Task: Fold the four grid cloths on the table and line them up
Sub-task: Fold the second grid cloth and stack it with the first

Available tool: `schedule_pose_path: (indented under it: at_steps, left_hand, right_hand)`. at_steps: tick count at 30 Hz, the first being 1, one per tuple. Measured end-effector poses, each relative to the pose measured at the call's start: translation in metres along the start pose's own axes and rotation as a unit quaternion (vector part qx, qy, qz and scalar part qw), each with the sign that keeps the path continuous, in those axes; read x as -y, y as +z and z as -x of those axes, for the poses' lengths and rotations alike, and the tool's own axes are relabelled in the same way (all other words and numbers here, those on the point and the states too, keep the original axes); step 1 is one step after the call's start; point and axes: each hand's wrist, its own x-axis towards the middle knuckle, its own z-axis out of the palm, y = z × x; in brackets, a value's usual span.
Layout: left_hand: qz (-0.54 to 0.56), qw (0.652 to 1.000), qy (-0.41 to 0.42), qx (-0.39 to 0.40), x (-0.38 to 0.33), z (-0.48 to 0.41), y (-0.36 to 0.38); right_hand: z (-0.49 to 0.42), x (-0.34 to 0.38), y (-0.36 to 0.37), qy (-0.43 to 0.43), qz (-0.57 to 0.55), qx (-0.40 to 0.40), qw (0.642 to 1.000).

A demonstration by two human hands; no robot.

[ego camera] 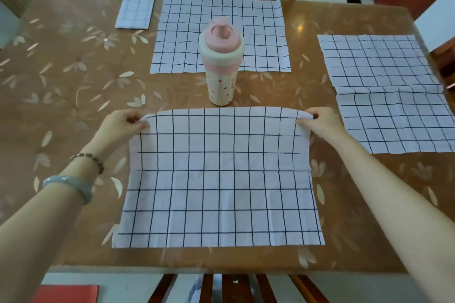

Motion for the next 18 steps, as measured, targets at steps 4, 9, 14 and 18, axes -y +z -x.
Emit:
schedule_pose_path:
  at_steps: [4,9,14,18]
  left_hand:
    - [0.026,0.999,0.031,0.005,-0.010,0.015,-0.022]
    - [-0.011,0.997,0.054,0.062,-0.009,0.060,-0.038]
    - [-0.021,0.991,0.041,0.129,0.017,0.114,-0.027]
    - [-0.085,0.979,0.030,0.180,0.039,0.139,-0.001]
  right_hand:
    - [0.028,0.002,-0.024,-0.023,-0.040,-0.066,0.997]
    - [0.096,-0.012,-0.029,-0.014,-0.048,-0.056,0.997]
    - [0.156,-0.056,-0.007,-0.012,0.006,-0.016,1.000]
    - [0.183,-0.084,0.016,0.004,0.117,0.038,0.992]
